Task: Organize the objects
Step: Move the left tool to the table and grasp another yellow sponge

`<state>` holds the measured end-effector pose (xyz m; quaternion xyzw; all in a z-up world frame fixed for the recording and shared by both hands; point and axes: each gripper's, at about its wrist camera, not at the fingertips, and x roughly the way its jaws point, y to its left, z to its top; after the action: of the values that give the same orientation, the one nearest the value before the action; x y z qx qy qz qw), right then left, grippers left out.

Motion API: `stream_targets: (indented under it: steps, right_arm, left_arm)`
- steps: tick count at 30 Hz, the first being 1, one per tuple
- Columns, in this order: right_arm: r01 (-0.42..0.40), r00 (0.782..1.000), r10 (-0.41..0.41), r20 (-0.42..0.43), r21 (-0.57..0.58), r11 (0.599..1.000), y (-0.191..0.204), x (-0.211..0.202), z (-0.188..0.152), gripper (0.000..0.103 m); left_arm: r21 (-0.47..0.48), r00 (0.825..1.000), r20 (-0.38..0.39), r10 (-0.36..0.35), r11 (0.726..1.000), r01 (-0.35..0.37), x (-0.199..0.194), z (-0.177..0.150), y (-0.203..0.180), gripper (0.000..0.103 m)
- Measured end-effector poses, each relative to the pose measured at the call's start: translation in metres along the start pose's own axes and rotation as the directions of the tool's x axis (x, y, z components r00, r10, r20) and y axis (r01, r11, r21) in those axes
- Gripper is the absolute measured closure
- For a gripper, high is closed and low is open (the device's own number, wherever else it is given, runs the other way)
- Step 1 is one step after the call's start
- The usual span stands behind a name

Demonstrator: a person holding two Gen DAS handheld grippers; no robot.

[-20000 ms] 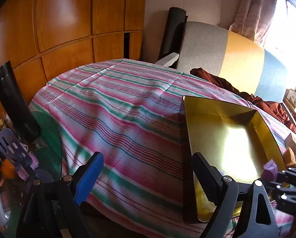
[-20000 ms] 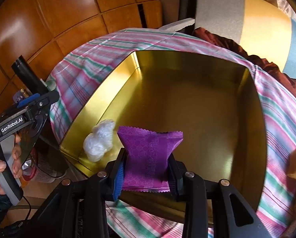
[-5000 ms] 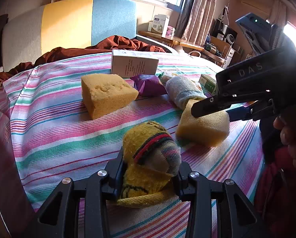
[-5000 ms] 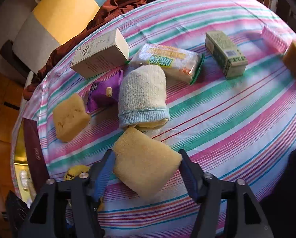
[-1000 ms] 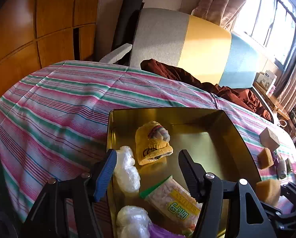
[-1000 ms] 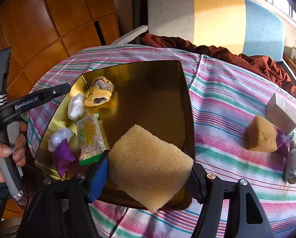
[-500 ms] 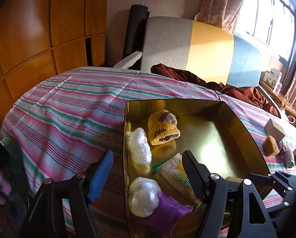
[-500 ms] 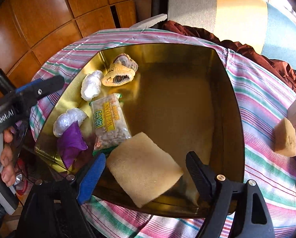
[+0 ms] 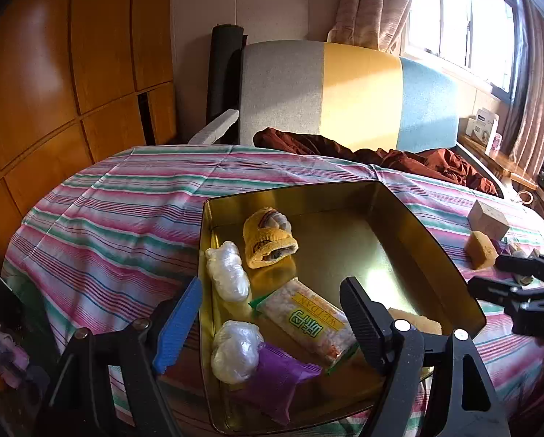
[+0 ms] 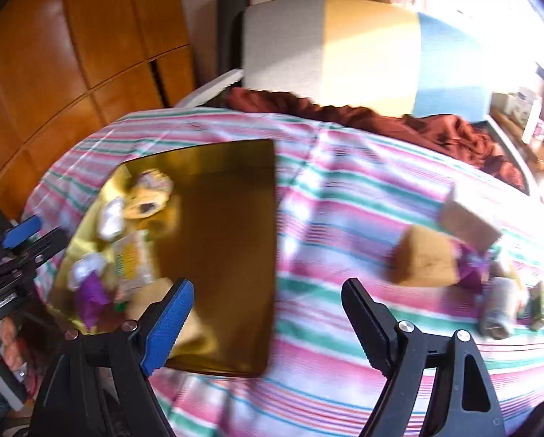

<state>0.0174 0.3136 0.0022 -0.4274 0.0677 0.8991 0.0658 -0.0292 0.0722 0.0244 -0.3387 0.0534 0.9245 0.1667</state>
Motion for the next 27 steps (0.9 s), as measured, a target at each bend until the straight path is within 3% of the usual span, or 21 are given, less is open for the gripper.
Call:
stream_targets:
  steps: [6, 10, 13, 17, 20, 23, 27]
  right_arm:
    - [0.185, 0.982, -0.189, 0.025, 0.116, 0.976, -0.085, -0.018, 0.014, 0.018]
    - [0.299, 0.949, -0.314, 0.026, 0.232, 0.925, -0.150, -0.023, 0.012, 0.018]
    - [0.334, 0.935, -0.356, -0.001, 0.347, 0.876, -0.196, -0.024, -0.002, 0.018]
    - [0.277, 0.949, -0.312, -0.044, 0.590, 0.758, -0.251, -0.030, -0.027, 0.018]
    - [0.260, 0.951, -0.303, -0.058, 0.680, 0.686, -0.271, -0.036, -0.039, 0.018]
    - [0.217, 0.965, -0.255, -0.060, 0.729, 0.649, -0.280, -0.036, -0.047, 0.018]
    - [0.219, 0.964, -0.258, -0.066, 0.747, 0.628, -0.284, -0.039, -0.052, 0.018]
  left_arm:
    - [0.057, 1.000, 0.010, -0.028, 0.998, 0.027, -0.004, 0.004, -0.023, 0.024]
    - [0.101, 0.998, 0.013, -0.059, 0.993, 0.057, -0.005, 0.010, -0.045, 0.023]
    - [0.135, 0.996, 0.006, -0.090, 0.987, 0.088, -0.004, 0.015, -0.064, 0.023]
    - [0.192, 0.992, -0.002, -0.124, 0.974, 0.122, 0.000, 0.020, -0.095, 0.023]
    - [0.232, 0.987, -0.010, -0.162, 0.959, 0.160, 0.002, 0.024, -0.122, 0.023]
    - [0.270, 0.980, -0.025, -0.199, 0.942, 0.198, 0.006, 0.029, -0.152, 0.023]
    - [0.291, 0.965, -0.076, -0.250, 0.921, 0.261, 0.019, 0.037, -0.188, 0.023]
